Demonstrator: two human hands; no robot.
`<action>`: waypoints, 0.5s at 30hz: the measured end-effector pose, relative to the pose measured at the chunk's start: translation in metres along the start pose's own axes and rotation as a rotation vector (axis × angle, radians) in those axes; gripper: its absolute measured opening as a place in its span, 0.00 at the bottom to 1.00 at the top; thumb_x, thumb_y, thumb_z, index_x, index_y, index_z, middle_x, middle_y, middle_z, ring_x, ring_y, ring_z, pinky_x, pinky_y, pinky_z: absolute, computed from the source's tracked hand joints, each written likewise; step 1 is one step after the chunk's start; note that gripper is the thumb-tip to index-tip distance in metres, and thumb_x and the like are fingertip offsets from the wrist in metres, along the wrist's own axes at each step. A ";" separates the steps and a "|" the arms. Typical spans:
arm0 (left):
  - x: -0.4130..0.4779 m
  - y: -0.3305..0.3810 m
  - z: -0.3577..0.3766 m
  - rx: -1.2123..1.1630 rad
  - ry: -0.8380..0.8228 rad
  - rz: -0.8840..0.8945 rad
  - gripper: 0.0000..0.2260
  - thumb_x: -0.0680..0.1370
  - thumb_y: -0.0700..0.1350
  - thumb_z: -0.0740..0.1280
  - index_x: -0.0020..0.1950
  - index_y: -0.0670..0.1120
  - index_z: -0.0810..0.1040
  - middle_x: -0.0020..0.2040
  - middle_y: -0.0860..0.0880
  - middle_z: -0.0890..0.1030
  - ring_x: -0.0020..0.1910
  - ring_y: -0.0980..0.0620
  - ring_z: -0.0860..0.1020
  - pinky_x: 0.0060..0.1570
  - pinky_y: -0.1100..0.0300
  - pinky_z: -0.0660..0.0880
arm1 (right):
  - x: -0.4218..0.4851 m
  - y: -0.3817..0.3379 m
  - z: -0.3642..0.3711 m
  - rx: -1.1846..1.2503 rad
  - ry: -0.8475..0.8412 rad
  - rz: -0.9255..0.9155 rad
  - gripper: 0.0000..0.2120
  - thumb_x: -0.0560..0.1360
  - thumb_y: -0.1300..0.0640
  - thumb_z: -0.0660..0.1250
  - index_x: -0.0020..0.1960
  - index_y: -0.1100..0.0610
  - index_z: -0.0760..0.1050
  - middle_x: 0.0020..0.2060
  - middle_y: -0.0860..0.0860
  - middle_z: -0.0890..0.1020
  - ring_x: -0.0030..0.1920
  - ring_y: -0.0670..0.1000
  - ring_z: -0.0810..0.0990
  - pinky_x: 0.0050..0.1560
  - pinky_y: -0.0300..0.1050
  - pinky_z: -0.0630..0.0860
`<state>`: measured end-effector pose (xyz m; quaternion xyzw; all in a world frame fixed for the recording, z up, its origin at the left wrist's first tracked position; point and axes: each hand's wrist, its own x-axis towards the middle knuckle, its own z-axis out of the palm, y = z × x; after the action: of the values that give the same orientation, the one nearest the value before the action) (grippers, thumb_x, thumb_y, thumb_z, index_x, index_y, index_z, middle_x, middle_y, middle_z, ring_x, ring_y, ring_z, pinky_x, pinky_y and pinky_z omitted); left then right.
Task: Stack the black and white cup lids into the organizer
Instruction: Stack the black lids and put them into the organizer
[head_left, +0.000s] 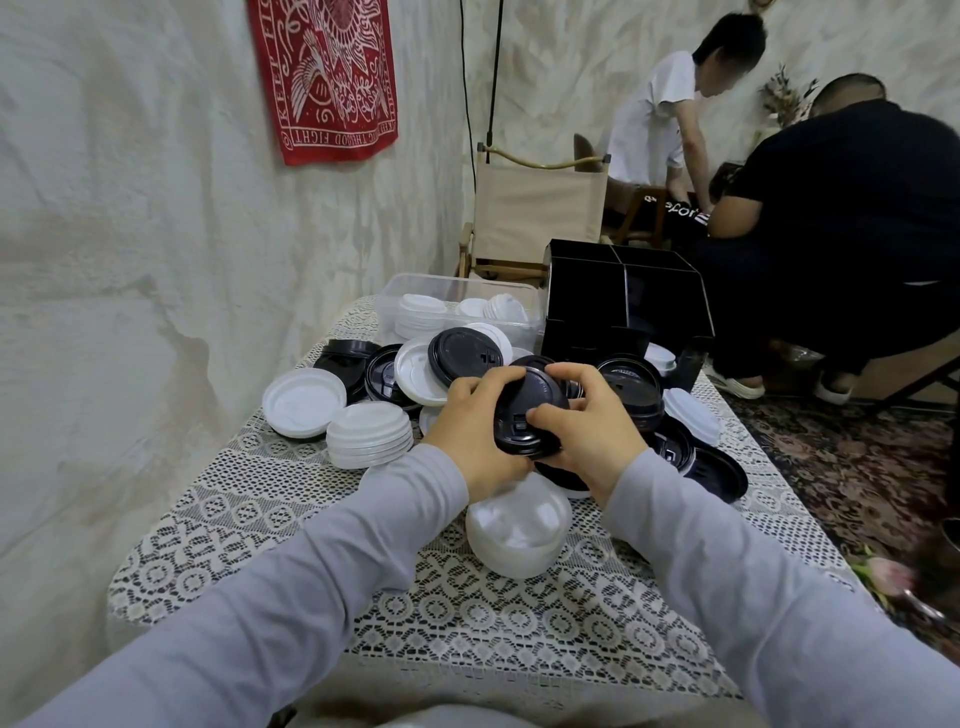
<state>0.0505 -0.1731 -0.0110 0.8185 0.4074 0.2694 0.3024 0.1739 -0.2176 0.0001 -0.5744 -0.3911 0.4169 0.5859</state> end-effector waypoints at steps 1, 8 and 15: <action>0.000 0.000 0.000 0.008 -0.001 0.002 0.38 0.67 0.40 0.74 0.72 0.56 0.61 0.66 0.47 0.62 0.64 0.46 0.68 0.60 0.65 0.64 | 0.001 0.000 0.000 0.010 0.003 0.005 0.20 0.73 0.71 0.64 0.60 0.54 0.69 0.42 0.55 0.77 0.42 0.56 0.80 0.48 0.59 0.79; -0.002 0.001 0.002 0.095 0.018 0.012 0.39 0.66 0.41 0.73 0.72 0.57 0.60 0.69 0.47 0.60 0.66 0.44 0.67 0.66 0.53 0.67 | 0.005 0.004 0.000 0.007 0.064 -0.003 0.14 0.76 0.66 0.64 0.60 0.57 0.69 0.38 0.56 0.77 0.42 0.59 0.80 0.52 0.64 0.77; 0.001 0.006 -0.001 -0.226 0.091 -0.073 0.30 0.71 0.43 0.72 0.70 0.51 0.64 0.60 0.50 0.70 0.57 0.51 0.73 0.60 0.57 0.71 | 0.009 0.005 -0.002 -0.008 0.087 -0.002 0.15 0.76 0.67 0.64 0.61 0.57 0.69 0.41 0.58 0.79 0.44 0.60 0.81 0.50 0.61 0.79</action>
<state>0.0533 -0.1752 -0.0062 0.7508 0.4171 0.3393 0.3836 0.1786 -0.2095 -0.0056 -0.5940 -0.3674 0.3896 0.6003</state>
